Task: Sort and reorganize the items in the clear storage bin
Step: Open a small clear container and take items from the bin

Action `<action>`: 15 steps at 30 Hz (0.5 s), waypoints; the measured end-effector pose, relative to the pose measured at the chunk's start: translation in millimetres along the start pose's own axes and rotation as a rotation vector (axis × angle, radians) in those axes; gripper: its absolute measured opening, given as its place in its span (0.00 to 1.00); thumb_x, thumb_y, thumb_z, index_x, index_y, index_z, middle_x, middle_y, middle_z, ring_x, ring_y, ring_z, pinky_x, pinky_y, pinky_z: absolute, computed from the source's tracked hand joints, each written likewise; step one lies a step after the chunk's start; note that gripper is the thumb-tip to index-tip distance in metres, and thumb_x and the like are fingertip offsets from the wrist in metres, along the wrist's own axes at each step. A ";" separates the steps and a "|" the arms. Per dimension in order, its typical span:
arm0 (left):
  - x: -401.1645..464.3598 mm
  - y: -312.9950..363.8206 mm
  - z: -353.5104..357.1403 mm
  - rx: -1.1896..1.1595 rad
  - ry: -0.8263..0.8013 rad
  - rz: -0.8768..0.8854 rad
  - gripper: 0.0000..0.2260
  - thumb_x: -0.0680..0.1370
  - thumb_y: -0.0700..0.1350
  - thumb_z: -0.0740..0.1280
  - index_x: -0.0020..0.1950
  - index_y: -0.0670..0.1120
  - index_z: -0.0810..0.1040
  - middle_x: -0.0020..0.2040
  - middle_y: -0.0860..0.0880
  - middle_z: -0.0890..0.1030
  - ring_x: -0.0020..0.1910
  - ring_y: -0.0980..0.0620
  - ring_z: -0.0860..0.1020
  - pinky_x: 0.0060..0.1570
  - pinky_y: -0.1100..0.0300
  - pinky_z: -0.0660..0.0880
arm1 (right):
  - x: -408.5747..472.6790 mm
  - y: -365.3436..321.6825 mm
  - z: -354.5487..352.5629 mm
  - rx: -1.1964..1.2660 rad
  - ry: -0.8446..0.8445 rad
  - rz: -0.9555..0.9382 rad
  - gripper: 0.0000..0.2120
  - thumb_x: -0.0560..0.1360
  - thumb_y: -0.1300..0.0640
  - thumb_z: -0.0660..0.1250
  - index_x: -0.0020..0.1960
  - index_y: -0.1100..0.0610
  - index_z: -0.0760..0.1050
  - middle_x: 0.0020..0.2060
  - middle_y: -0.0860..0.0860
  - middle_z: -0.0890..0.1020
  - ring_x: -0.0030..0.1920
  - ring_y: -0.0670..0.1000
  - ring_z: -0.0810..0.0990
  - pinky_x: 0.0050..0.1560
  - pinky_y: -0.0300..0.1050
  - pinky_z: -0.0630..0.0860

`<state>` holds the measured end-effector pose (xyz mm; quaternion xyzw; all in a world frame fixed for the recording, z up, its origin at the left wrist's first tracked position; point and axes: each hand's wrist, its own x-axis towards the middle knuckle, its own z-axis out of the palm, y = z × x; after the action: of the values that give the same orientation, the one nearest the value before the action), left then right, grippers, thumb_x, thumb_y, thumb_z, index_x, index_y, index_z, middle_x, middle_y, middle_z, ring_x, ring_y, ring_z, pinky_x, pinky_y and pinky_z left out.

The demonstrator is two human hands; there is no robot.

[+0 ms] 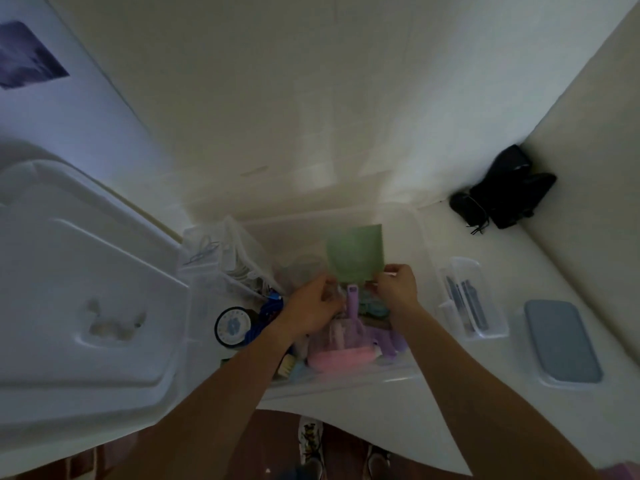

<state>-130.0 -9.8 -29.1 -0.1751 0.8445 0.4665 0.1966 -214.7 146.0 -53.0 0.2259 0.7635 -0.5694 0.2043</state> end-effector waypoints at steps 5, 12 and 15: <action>-40.5 9.8 -0.5 0.422 -0.066 0.228 0.42 0.63 0.70 0.75 0.68 0.51 0.64 0.55 0.54 0.72 0.52 0.52 0.75 0.48 0.57 0.74 | -22.2 -19.4 -11.6 -0.029 0.058 -0.218 0.09 0.78 0.55 0.62 0.57 0.51 0.66 0.41 0.50 0.82 0.46 0.56 0.83 0.51 0.58 0.80; -53.1 30.7 -13.3 0.703 -0.131 0.421 0.33 0.67 0.63 0.74 0.66 0.49 0.71 0.53 0.51 0.78 0.51 0.50 0.78 0.47 0.59 0.73 | -50.4 -34.7 -32.1 0.032 0.113 -0.280 0.11 0.81 0.53 0.60 0.61 0.54 0.68 0.42 0.51 0.80 0.45 0.54 0.83 0.48 0.58 0.81; -55.8 33.9 -34.8 0.521 0.061 0.387 0.36 0.64 0.68 0.68 0.67 0.51 0.72 0.58 0.52 0.80 0.55 0.51 0.79 0.55 0.57 0.76 | -66.4 -41.2 -48.9 0.138 0.163 -0.295 0.12 0.82 0.54 0.61 0.62 0.57 0.70 0.43 0.52 0.79 0.41 0.48 0.80 0.41 0.46 0.78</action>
<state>-104.0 -16.3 39.9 0.0312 0.9586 0.2579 0.1170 -187.1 175.3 30.0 0.1706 0.7616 -0.6239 0.0400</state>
